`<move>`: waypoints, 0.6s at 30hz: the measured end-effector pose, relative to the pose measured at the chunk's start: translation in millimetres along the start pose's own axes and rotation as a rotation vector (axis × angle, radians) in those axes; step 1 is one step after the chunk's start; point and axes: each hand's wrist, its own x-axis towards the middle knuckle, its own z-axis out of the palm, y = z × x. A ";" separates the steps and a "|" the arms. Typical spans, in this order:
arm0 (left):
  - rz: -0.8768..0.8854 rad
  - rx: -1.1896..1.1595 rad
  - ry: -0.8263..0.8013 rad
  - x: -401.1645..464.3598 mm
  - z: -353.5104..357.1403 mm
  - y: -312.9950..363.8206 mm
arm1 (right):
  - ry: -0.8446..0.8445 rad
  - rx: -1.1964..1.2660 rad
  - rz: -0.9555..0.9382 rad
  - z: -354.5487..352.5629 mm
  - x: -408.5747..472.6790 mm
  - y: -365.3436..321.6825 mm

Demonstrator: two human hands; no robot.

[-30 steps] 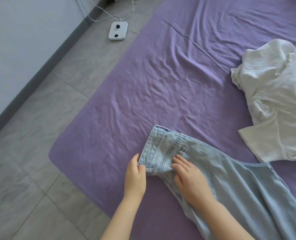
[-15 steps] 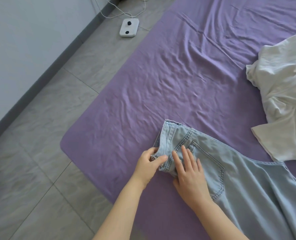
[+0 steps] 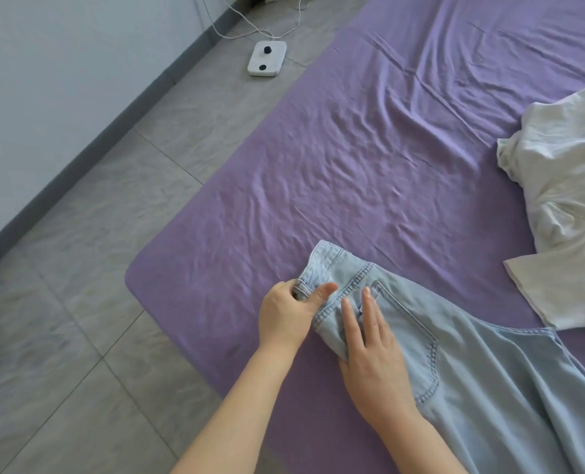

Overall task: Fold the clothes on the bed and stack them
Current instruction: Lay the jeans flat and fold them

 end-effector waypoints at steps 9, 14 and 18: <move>0.518 0.682 0.198 -11.9 11.6 -36.5 | -0.135 -0.099 0.021 14.6 -18.8 18.1; 0.917 0.863 -0.098 -28.4 60.0 -22.4 | -0.143 -0.245 0.212 -3.3 -18.8 84.9; 0.919 0.981 -0.174 -7.5 82.1 -39.1 | -0.212 -0.317 0.175 -0.9 -17.2 134.1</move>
